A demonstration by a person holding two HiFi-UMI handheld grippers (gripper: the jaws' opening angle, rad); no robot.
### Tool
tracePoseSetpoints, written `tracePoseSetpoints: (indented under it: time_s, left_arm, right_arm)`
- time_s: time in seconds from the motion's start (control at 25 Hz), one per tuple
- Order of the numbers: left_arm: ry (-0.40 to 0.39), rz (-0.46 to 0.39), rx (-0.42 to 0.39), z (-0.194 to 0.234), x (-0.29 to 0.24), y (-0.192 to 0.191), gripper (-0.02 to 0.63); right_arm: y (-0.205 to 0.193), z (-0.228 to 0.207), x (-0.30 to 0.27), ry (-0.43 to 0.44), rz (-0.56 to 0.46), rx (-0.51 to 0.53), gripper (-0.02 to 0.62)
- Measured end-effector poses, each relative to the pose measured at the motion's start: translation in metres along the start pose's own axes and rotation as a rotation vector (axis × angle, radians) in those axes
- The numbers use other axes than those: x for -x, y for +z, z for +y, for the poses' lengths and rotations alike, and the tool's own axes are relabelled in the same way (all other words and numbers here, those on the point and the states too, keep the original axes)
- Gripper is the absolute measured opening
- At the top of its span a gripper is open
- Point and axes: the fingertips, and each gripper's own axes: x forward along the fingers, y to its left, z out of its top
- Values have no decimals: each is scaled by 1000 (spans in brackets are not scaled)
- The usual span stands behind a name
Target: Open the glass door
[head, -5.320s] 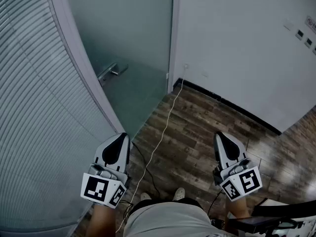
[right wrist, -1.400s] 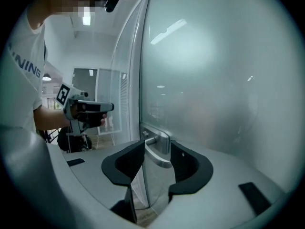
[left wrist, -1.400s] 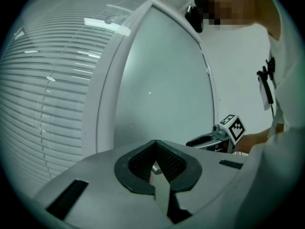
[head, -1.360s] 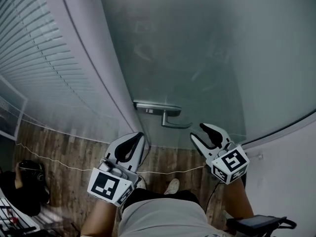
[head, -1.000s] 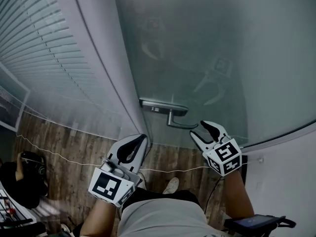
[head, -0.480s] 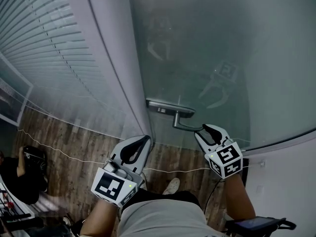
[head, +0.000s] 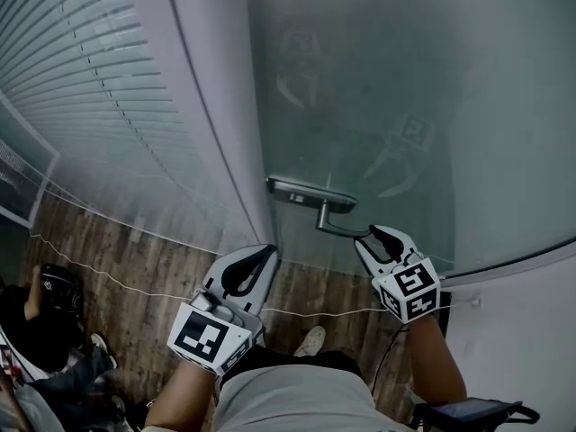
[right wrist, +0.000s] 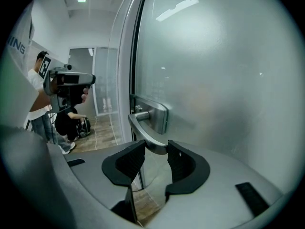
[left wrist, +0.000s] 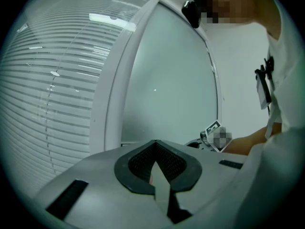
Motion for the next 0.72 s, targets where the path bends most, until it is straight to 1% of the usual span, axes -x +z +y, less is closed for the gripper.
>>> tracePoseSetpoints:
  time_s: [0.36,0.56,0.72]
  left_arm:
    - [18,0,3,4,2,1,0]
    - [36,-5,12,11,2,11,0]
    - [45,-2,11,10,10,6,0]
  right_arm:
    - [7,-15,-14,5,10,-10,152]
    - [20,-31,-23,-8,13,-22,152]
    - [18,-37,-29,-24,8,-39,152]
